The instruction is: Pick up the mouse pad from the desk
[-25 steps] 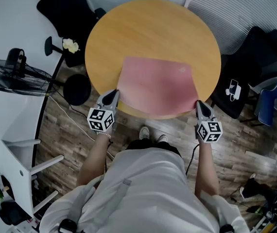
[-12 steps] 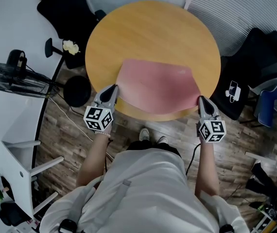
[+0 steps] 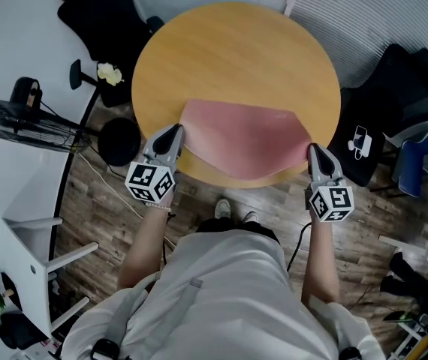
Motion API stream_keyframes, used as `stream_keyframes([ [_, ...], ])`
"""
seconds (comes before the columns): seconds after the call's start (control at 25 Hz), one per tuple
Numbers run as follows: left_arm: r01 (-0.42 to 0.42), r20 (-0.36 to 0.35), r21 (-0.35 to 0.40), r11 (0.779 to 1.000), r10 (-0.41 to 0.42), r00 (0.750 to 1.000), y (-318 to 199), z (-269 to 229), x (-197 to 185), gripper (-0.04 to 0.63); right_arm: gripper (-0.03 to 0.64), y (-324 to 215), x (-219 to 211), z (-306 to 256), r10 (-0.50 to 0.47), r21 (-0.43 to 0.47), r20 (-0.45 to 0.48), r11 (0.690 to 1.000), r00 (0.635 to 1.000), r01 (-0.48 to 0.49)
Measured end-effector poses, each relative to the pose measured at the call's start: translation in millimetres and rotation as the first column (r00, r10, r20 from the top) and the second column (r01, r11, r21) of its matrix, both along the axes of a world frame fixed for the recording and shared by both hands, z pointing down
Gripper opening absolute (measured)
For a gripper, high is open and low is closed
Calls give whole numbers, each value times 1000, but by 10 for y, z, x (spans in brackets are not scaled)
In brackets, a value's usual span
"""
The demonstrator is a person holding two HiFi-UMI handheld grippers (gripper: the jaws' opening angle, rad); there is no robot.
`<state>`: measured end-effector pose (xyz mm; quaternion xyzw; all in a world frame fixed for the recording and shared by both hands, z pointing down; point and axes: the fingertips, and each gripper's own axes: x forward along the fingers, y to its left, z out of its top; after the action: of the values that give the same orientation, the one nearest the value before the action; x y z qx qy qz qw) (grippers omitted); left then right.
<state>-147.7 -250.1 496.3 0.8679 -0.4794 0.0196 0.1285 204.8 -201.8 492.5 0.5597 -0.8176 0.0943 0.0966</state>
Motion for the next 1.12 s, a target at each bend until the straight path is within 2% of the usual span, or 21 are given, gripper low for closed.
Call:
stream_keyframes([
  [1.12, -39, -107, 132, 990, 53, 993, 74, -970, 260, 12, 12, 80, -327, -801, -79, 132, 46, 989, 996, 72],
])
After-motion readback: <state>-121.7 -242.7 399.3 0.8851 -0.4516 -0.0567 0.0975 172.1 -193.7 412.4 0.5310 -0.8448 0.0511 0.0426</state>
